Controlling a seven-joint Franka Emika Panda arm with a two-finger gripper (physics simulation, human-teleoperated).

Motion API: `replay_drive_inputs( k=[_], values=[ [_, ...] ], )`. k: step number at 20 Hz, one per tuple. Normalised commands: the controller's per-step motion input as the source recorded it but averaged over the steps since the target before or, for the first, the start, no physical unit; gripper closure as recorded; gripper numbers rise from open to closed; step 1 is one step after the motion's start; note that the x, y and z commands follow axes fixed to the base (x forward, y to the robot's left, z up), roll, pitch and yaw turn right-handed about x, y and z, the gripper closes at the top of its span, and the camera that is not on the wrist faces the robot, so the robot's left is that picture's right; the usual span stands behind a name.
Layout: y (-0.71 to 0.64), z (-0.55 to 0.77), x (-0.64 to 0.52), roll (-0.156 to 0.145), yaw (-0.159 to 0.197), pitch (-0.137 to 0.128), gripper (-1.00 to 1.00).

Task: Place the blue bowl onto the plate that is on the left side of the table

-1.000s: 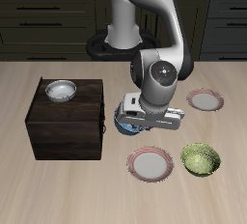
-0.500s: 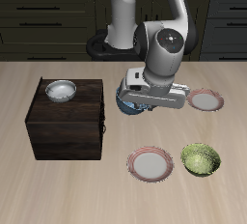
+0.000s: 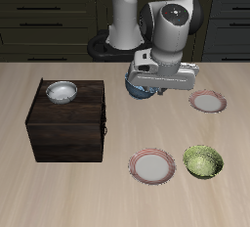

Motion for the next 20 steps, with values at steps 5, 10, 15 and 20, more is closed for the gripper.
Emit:
replay_drive_inputs(
  k=[5,10,15,20],
  values=[
    [0.14,0.04,-0.12,0.030,0.001,-0.001,1.00],
    [0.31,-0.03,-0.25,0.049,-0.005,0.016,1.00],
    [0.39,0.06,-0.32,0.071,-0.011,-0.013,1.00],
    [0.28,0.03,-0.24,0.031,-0.004,0.007,1.00]
  ],
)
